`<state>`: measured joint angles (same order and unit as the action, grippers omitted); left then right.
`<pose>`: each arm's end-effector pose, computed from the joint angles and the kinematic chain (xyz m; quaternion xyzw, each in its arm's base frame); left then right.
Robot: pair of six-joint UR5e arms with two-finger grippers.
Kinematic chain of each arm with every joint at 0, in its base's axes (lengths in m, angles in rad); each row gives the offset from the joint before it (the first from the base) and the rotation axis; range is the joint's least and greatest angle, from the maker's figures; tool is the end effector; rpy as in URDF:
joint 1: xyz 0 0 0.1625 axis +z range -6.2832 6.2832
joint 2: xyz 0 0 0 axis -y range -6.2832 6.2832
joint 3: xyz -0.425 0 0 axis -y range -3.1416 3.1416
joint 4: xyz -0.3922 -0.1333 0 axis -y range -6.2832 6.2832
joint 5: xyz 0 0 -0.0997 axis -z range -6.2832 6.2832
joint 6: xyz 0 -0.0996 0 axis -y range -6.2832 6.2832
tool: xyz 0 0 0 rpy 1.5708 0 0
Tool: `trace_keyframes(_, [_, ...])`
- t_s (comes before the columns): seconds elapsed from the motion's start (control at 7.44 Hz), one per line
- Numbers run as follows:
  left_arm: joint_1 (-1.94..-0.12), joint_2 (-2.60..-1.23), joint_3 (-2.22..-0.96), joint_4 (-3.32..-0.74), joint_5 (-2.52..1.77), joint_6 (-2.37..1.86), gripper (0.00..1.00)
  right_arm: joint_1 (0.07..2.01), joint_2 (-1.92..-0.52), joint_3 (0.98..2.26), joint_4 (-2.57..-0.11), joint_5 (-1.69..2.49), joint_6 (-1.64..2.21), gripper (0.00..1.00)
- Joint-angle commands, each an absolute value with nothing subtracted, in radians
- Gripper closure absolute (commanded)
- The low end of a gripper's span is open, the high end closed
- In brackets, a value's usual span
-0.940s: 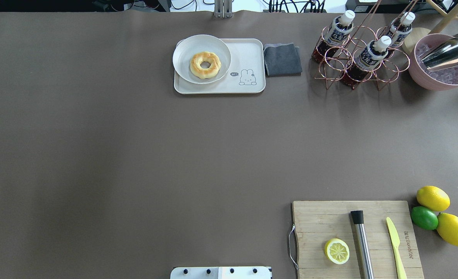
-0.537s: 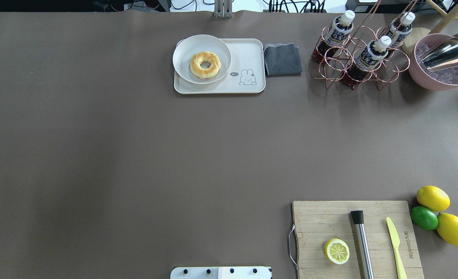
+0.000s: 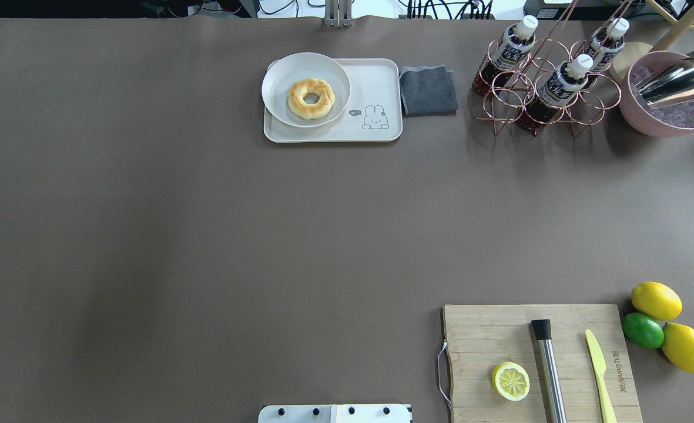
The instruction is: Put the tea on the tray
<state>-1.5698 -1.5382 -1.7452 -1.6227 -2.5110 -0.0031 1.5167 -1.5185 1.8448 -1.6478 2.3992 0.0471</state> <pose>-0.0524 -0.4836 0.5703 0.0853 0.4510 0.0429 0.8874 0.0324 -0.5094 0.5019 0.0935 -0.4046 -0.0532 0.9082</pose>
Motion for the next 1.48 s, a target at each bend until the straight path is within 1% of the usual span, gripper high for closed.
trace_keyframes(0.0, [-1.571,-1.534,-1.756,-1.781,-2.528,-0.012,0.02,1.369,-1.41,1.879,-1.646,2.399,0.255,0.02])
trace_keyframes(0.27, [-1.569,-1.536,-1.767,-1.789,-2.525,-0.011,0.02,1.229,-1.308,1.904,-1.644,2.331,0.488,0.01])
trace_keyframes(0.4, [-1.569,-1.536,-1.769,-1.79,-2.525,-0.009,0.02,1.165,-1.267,1.888,-1.619,2.254,0.553,0.0])
trace_keyframes(0.54, [-1.571,-1.534,-1.772,-1.798,-2.525,-0.009,0.02,1.142,-1.261,1.841,-1.492,2.199,0.605,0.0])
trace_keyframes(0.67, [-1.571,-1.532,-1.767,-1.815,-2.525,-0.011,0.02,1.134,-1.261,1.765,-1.357,2.157,0.609,0.0])
trace_keyframes(0.81, [-1.571,-1.532,-1.772,-1.816,-2.525,-0.012,0.02,1.131,-1.259,1.722,-1.307,2.132,0.617,0.01])
trace_keyframes(0.94, [-1.571,-1.532,-1.773,-1.816,-2.525,-0.011,0.02,1.117,-1.259,1.718,-1.302,2.064,0.62,0.02])
trace_keyframes(1.21, [-1.571,-1.534,-1.773,-1.816,-2.525,-0.011,0.02,1.106,-1.256,1.718,-1.302,2.025,0.621,0.1])
trace_keyframes(1.34, [-1.571,-1.537,-1.773,-1.816,-2.525,-0.011,0.02,1.104,-1.255,1.717,-1.302,2.002,0.627,0.16])
